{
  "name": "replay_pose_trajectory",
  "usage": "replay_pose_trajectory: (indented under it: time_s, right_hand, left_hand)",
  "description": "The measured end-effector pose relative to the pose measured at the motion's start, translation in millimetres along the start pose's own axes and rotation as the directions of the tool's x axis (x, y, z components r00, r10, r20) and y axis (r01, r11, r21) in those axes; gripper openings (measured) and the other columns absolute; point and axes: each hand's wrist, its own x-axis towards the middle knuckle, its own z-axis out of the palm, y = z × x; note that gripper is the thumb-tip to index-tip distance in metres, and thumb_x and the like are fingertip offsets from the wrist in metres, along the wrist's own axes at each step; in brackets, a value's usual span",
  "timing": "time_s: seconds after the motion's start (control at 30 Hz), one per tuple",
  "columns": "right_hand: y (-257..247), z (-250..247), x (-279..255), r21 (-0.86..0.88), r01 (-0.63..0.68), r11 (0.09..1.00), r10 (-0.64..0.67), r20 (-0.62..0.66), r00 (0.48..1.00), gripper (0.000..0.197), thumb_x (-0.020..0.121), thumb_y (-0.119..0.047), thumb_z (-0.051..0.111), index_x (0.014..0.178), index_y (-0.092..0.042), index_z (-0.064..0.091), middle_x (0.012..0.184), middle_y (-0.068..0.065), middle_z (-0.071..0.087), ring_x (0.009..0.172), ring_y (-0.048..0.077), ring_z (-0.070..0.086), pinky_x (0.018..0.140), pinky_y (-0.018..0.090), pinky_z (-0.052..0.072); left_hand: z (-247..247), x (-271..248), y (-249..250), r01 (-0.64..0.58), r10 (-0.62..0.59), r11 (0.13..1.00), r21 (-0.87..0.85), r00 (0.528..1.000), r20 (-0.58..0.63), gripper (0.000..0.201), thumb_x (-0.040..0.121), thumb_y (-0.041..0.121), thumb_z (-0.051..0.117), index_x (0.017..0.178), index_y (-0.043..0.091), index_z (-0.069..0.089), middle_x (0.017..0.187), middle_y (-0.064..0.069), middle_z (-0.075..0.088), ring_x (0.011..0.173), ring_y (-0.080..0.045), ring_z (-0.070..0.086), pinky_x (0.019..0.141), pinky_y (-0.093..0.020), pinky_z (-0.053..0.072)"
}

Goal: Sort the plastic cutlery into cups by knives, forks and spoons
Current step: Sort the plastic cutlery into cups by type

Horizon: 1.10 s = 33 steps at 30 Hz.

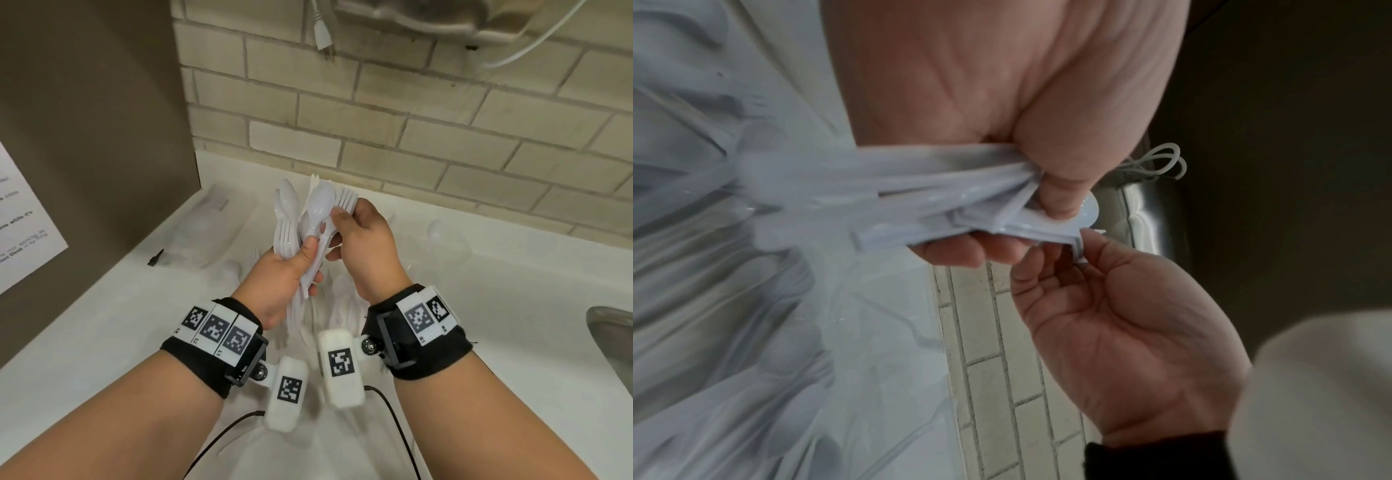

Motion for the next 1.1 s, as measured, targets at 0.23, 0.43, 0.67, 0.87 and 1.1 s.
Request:
replay_pose_trajectory:
  time_s: [0.23,0.43,0.67,0.87,1.1]
  right_hand:
    - [-6.5,-4.7,-3.1,0.247,0.045,0.968,-0.012,-0.132,0.991,0.015,0.100,-0.012,0.039,0.103,-0.014,0.053,0.075,0.006,0.059,0.057,0.019,0.063,0.059,0.037,0.054]
    - [-16.1,-9.8,-8.1,0.204,0.125,0.971,-0.104,-0.109,0.989,0.009,0.097,-0.019,0.049,0.106,-0.018,0.050,0.063,-0.003,0.048,0.044,0.011,0.044,0.045,0.026,0.039]
    - [7.1,5.6,-16.3,-0.066,0.028,0.997,-0.016,0.169,0.986,0.028,0.071,-0.018,0.083,0.092,-0.009,0.067,0.090,0.005,0.073,0.084,0.015,0.071,0.078,0.034,0.058]
    - [6.3,4.7,-19.2,0.106,-0.055,0.993,0.030,0.230,0.973,0.011,0.089,-0.003,0.062,0.099,-0.009,0.062,0.072,-0.005,0.060,0.047,-0.006,0.054,0.043,0.007,0.037]
    - [6.7,-2.8,-14.4,0.072,-0.091,0.993,0.074,0.213,0.974,0.007,0.095,-0.010,0.054,0.102,-0.010,0.058,0.070,-0.001,0.057,0.042,0.002,0.045,0.040,0.018,0.034]
  left_hand:
    - [-0.6,-0.8,0.0,-0.005,0.013,0.997,0.082,0.996,-0.094,0.026,0.093,0.030,0.058,0.102,0.006,0.062,0.069,-0.003,0.062,0.054,-0.014,0.058,0.063,-0.034,0.053]
    - [0.8,4.0,-3.6,-0.094,0.144,0.947,0.308,0.979,-0.146,0.025,0.093,0.032,0.056,0.104,0.010,0.049,0.069,-0.004,0.050,0.054,-0.018,0.048,0.055,-0.035,0.046]
    - [6.2,2.2,5.5,-0.132,0.244,0.869,0.477,0.953,-0.182,0.030,0.088,0.026,0.060,0.110,0.017,0.042,0.093,0.007,0.058,0.086,-0.008,0.059,0.073,-0.029,0.052]
    - [2.6,1.4,1.4,-0.147,0.170,0.964,0.222,0.982,-0.087,0.054,0.069,0.005,0.068,0.118,0.012,0.047,0.105,-0.008,0.067,0.094,-0.020,0.066,0.069,-0.027,0.052]
    - [2.6,-5.4,-0.5,-0.216,0.205,0.974,0.070,0.968,0.142,0.045,0.094,0.020,0.053,0.137,0.018,0.039,0.119,-0.006,0.063,0.106,-0.014,0.063,0.091,-0.026,0.051]
